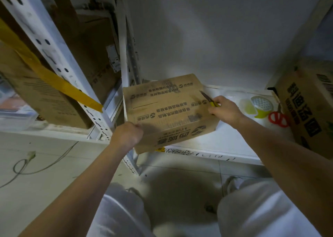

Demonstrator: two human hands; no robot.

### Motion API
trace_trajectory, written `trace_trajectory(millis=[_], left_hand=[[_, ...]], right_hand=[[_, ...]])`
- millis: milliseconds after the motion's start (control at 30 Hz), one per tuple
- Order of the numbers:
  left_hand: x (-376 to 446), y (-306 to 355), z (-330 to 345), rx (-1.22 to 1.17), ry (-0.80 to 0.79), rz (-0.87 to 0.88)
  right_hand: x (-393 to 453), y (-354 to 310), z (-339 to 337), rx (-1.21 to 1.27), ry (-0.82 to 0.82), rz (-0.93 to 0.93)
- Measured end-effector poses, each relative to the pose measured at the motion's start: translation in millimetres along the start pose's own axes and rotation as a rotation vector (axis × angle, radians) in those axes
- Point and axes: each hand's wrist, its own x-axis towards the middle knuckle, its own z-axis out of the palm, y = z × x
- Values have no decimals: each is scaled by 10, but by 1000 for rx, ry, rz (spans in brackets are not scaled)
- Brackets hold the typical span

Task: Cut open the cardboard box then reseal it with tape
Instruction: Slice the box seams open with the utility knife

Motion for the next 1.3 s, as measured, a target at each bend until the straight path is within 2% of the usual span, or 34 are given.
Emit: trace_trajectory(millis=[100,167,233,267,333,400,800,1000,1167,1300], left_hand=[[-75,-8,108,260,147,111],[-99,69,182,358,223,339],[-79,205,270,383,145,550],[-58,272,317,398,72,589],[-15,379,413,421,-55,571],[14,428,497,420,-113,532],[14,407,563,372,-106,516],[19,406,581,364,-95,521],[33,387,603,357,-82,534],[30,384,605,348,-72,533]], right_hand=[[-154,-62,39,-189,119,-117],[-347,-116,112,-315,103,-179],[-557,-163,212,-487,37,-224],[-656,-190,256,-559,10,-243],[-826,-260,317,-627,-30,-250],[-913,-321,349,-677,-56,-241],[-945,-639,424,-824,-96,-140],[-908,-729,439,-839,-197,-47],[-888,-829,405,-875,-301,-43],[-886,-801,427,-823,-294,3]])
